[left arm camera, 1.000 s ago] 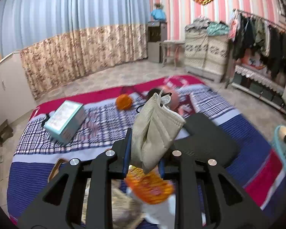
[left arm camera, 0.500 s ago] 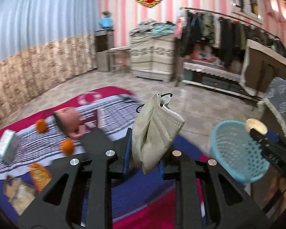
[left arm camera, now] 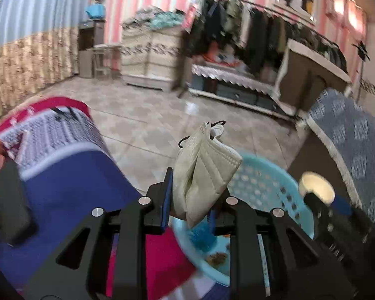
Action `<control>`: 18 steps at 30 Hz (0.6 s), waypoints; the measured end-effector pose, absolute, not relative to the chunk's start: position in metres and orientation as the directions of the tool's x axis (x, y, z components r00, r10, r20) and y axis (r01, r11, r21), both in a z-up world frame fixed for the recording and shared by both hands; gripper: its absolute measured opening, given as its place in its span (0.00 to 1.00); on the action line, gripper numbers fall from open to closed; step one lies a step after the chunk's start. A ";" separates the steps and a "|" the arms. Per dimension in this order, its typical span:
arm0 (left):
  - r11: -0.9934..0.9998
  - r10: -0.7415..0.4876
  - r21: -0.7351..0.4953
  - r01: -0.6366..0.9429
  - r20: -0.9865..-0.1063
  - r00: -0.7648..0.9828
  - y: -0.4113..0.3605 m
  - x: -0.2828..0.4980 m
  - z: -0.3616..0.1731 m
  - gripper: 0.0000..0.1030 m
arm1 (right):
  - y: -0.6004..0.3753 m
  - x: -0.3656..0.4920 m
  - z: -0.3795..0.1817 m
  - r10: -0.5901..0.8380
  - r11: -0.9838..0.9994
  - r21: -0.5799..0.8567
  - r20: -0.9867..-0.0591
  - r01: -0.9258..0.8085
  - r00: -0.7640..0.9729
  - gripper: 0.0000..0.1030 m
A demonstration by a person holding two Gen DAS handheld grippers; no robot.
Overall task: Collect trash
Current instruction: 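Carry bowl and cloth over the blue basket and open both tools to drop them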
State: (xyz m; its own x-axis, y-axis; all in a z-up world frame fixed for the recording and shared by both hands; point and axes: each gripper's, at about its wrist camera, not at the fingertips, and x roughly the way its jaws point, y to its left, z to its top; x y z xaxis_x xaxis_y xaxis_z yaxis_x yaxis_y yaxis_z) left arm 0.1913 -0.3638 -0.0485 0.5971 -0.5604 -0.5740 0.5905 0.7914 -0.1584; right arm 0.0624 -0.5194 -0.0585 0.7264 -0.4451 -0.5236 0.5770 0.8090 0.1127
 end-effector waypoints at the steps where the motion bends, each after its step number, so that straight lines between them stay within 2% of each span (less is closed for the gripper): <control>1: 0.775 -0.571 -0.161 0.611 -0.591 0.570 -0.368 0.188 -0.066 0.21 | -0.521 0.062 -0.059 -0.447 0.810 0.105 -0.528 0.578 0.722 0.58; 4: 0.774 -0.530 -0.110 0.623 -0.652 0.542 -0.382 0.186 -0.092 0.21 | -0.525 0.059 -0.063 -0.453 0.807 0.095 -0.534 0.582 0.714 0.58; 13: 0.742 -0.569 -0.088 0.665 -0.607 0.554 -0.391 0.191 -0.081 0.22 | -0.523 0.066 -0.068 -0.428 0.808 0.113 -0.561 0.579 0.708 0.58; 15: 0.732 -0.572 -0.075 0.677 -0.606 0.552 -0.392 0.190 -0.080 0.27 | -0.522 0.067 -0.068 -0.434 0.811 0.098 -0.562 0.577 0.704 0.58; 16: 0.740 -0.565 -0.061 0.670 -0.598 0.569 -0.391 0.189 -0.079 0.36 | -0.521 0.067 -0.068 -0.435 0.811 0.093 -0.563 0.578 0.702 0.58; 17: 0.744 -0.560 -0.052 0.666 -0.593 0.579 -0.391 0.189 -0.077 0.49 | -0.521 0.067 -0.069 -0.435 0.811 0.093 -0.565 0.578 0.701 0.58; 18: 0.747 -0.560 -0.049 0.664 -0.585 0.587 -0.390 0.189 -0.075 0.55 | -0.521 0.067 -0.069 -0.434 0.811 0.093 -0.568 0.578 0.699 0.58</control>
